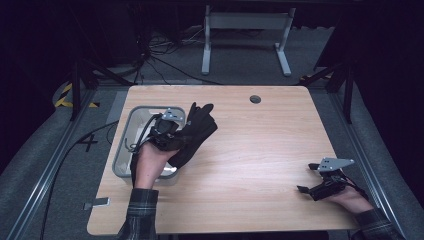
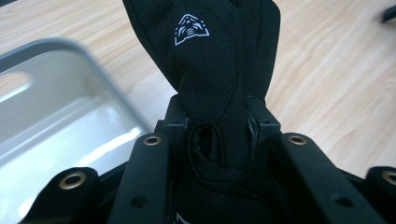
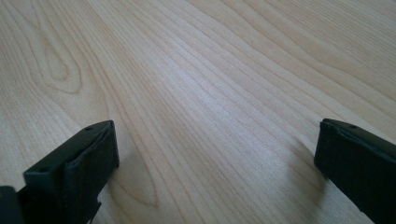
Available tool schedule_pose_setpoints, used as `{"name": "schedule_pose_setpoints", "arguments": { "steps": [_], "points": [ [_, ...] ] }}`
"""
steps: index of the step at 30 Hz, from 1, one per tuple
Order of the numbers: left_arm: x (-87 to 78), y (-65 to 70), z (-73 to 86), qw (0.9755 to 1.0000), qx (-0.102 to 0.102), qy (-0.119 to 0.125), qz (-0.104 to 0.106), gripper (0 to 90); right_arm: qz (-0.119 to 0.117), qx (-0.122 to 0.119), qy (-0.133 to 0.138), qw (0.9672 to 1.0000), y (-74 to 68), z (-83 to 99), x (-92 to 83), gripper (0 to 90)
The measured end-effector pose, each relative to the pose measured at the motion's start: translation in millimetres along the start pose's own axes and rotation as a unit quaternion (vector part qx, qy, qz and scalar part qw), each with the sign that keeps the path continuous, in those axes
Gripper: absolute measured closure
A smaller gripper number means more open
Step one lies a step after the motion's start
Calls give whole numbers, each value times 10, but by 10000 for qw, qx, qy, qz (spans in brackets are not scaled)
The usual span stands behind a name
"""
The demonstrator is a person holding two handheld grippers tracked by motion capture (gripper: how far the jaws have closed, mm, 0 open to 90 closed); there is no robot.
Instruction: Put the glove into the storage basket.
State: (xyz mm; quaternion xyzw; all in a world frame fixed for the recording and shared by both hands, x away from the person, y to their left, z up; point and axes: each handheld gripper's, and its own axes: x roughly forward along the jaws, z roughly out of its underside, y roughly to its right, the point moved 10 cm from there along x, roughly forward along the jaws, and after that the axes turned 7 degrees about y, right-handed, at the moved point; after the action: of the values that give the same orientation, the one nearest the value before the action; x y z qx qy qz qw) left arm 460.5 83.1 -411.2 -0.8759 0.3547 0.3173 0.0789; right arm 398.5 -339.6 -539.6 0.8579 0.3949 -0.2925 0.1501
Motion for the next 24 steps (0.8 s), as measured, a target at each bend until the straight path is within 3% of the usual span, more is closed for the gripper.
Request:
{"name": "schedule_pose_setpoints", "arguments": {
  "steps": [6, 14, 24],
  "points": [
    [-113, -232, 114, 9994, -193, -11, -298, 680, 1, 0, 0, 10000, 0, 0, 0, 3],
    [-205, -536, 283, 9967, -454, -16, -666, 680, -1, 1, -1, 10000, 0, 0, 0, 3],
    [-135, -793, 484, 9942, -590, -293, -854, 678, 1, -7, 4, 10000, 3, -1, 1, 3]
  ]
}}
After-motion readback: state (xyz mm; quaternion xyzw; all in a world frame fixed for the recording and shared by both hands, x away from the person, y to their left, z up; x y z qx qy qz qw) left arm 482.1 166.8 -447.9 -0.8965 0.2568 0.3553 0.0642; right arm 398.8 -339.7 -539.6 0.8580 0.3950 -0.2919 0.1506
